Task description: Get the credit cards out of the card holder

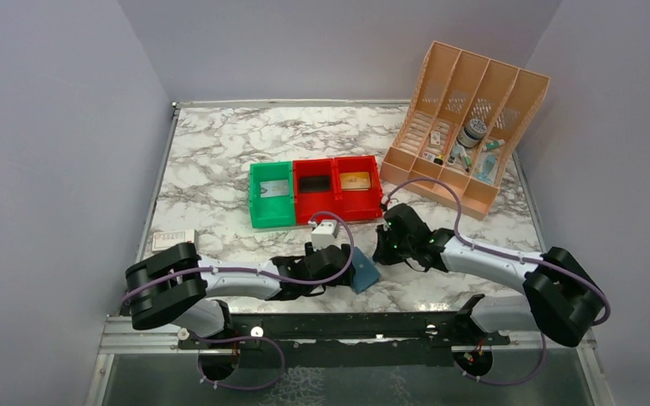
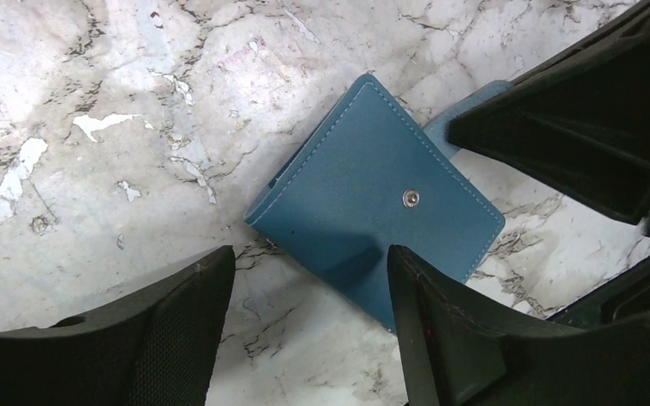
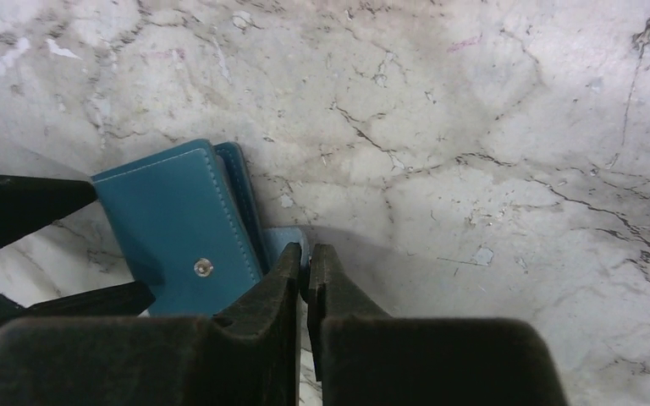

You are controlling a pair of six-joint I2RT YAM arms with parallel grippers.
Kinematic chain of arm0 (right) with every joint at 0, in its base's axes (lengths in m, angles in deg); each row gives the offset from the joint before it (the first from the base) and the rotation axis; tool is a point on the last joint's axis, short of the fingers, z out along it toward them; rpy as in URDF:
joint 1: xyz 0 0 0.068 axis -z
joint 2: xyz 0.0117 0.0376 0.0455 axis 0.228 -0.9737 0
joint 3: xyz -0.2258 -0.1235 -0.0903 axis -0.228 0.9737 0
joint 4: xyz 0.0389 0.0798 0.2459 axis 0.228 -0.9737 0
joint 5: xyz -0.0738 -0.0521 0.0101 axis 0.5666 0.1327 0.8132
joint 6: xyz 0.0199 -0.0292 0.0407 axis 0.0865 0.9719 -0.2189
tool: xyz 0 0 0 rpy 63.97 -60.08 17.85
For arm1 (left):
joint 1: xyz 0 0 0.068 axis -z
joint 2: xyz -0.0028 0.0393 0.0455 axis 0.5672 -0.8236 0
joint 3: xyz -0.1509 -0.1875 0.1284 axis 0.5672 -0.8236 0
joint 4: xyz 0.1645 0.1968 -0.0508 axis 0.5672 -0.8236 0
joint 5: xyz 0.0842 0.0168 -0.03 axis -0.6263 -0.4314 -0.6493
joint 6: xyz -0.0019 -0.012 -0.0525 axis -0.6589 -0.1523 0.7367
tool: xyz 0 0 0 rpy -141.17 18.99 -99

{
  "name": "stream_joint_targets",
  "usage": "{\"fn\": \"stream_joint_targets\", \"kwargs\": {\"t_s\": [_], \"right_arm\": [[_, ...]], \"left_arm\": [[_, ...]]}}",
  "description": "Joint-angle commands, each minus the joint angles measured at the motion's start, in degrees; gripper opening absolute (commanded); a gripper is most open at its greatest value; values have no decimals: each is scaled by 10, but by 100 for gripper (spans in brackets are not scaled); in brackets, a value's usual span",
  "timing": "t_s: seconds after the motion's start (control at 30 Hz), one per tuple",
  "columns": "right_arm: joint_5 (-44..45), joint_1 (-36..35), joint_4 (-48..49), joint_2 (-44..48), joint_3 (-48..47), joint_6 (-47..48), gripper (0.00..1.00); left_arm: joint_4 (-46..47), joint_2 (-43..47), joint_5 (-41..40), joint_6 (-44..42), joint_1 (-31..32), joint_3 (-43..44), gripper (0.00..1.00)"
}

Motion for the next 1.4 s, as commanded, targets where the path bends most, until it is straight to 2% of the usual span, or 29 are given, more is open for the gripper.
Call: {"fn": "stream_joint_targets", "kwargs": {"t_s": [0.0,0.13,0.27,0.47,0.67,0.8,0.9,1.03,1.2,1.37], "right_arm": [[-10,0,-4,61,-9,1,1],[-53,0,-6,127,3,-19,1],[-139,0,9,147,4,-24,1],[-246,0,64,135,-8,-54,1],[-296,-1,114,118,-7,-85,2],[-329,-1,172,106,18,-125,2],[-302,-1,177,103,27,-136,2],[-202,-1,155,115,23,-136,2],[-38,19,36,110,4,-126,3],[-80,73,88,113,110,-162,4]], "left_arm": [[-29,28,-9,-5,3,-16,74],[-55,71,-18,-8,4,-25,86],[-96,126,-29,-7,3,-28,99],[-182,238,-81,14,2,-33,99],[-201,355,-89,12,2,-63,99],[-221,390,-93,14,2,-69,99],[-213,395,-83,10,1,-74,99],[-180,380,-57,-5,2,-80,99],[-119,352,-26,-5,1,-93,99],[-25,315,13,-22,1,-113,96]]}}
